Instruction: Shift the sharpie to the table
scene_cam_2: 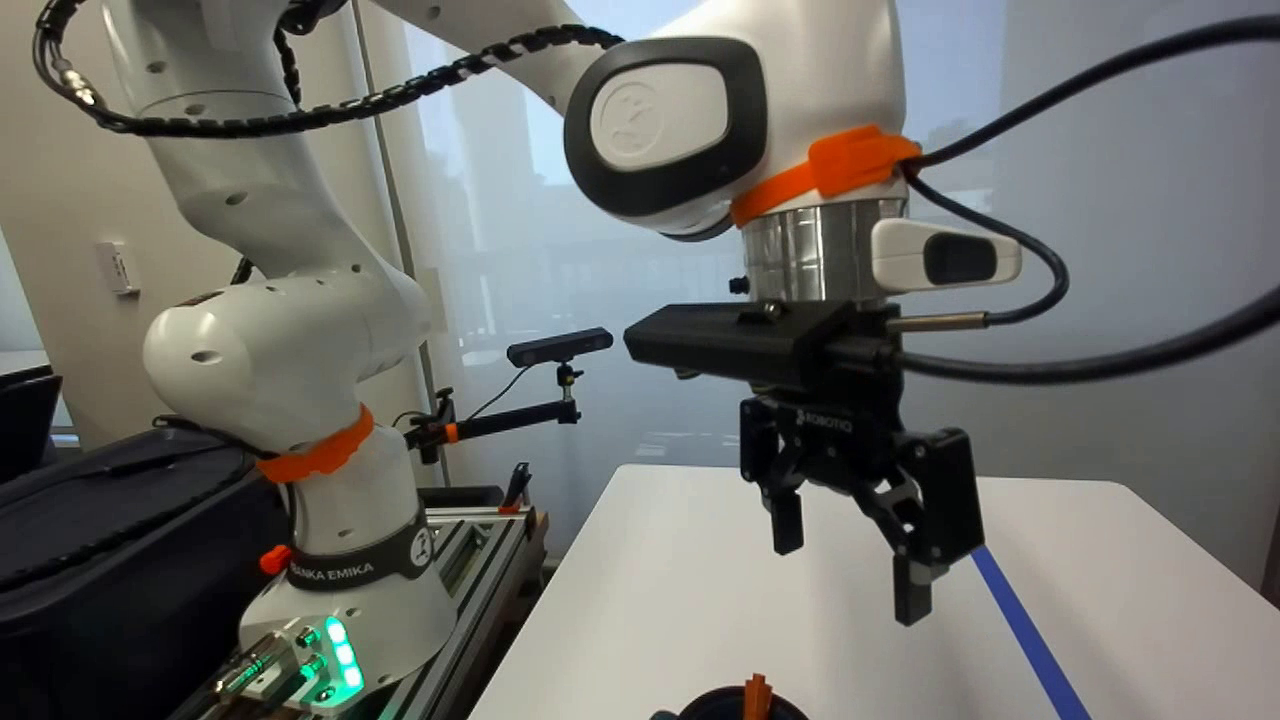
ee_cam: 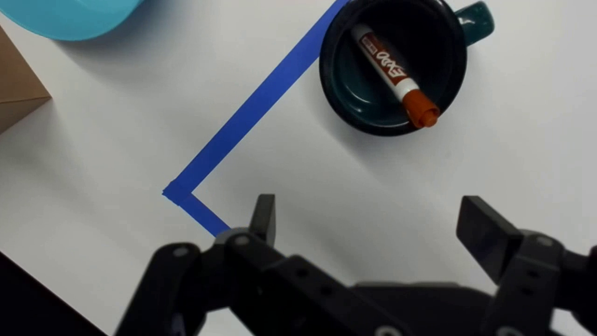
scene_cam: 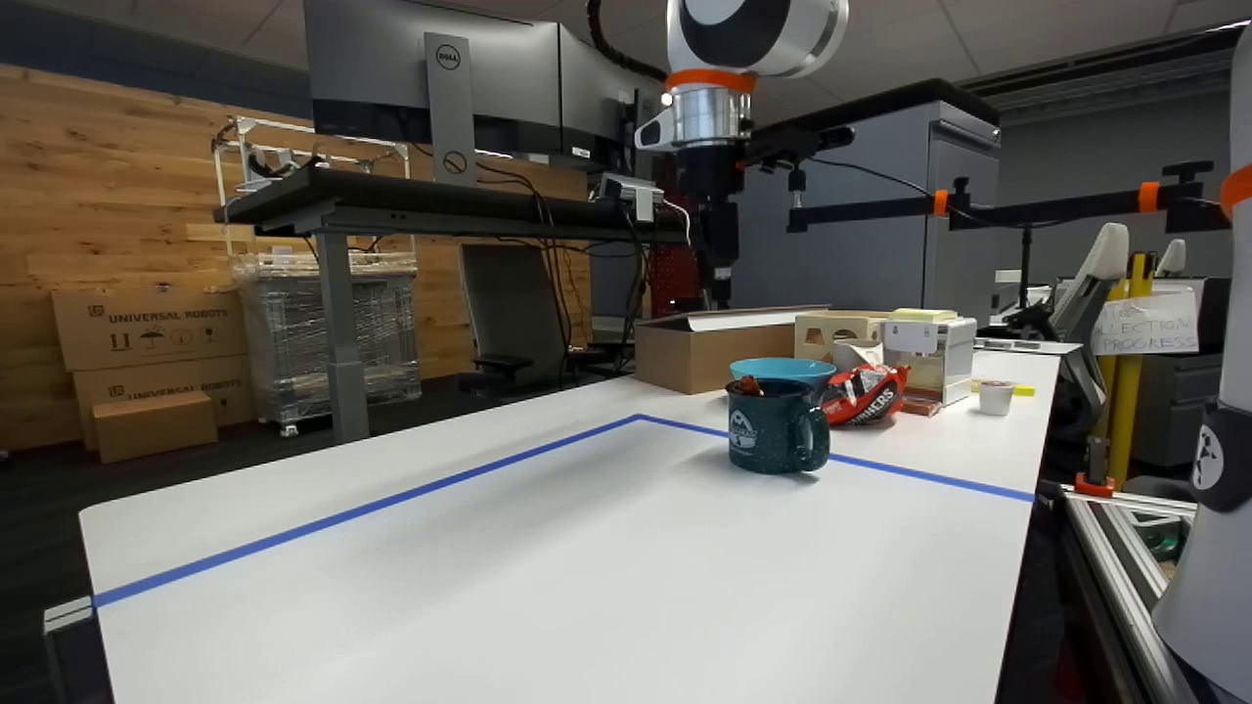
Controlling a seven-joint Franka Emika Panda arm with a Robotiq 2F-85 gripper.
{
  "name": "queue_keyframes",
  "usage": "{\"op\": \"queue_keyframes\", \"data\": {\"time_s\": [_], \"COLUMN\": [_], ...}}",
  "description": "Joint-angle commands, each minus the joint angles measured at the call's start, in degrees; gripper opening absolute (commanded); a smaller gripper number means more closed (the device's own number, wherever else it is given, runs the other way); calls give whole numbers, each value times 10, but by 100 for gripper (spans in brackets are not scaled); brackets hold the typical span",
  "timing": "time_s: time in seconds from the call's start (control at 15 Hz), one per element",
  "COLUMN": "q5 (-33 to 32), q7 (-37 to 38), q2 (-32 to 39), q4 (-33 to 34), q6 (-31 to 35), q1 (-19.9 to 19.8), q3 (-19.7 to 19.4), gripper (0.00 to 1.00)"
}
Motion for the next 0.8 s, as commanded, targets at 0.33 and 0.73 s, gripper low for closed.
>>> {"op": "queue_keyframes", "data": {"time_s": [0.33, 0.73], "q5": [9, 31], "q7": [-36, -59], "q2": [-5, -11], "q4": [-23, -78], "q6": [5, 14], "q1": [-4, -18], "q3": [-8, -31], "gripper": [100, 100]}}
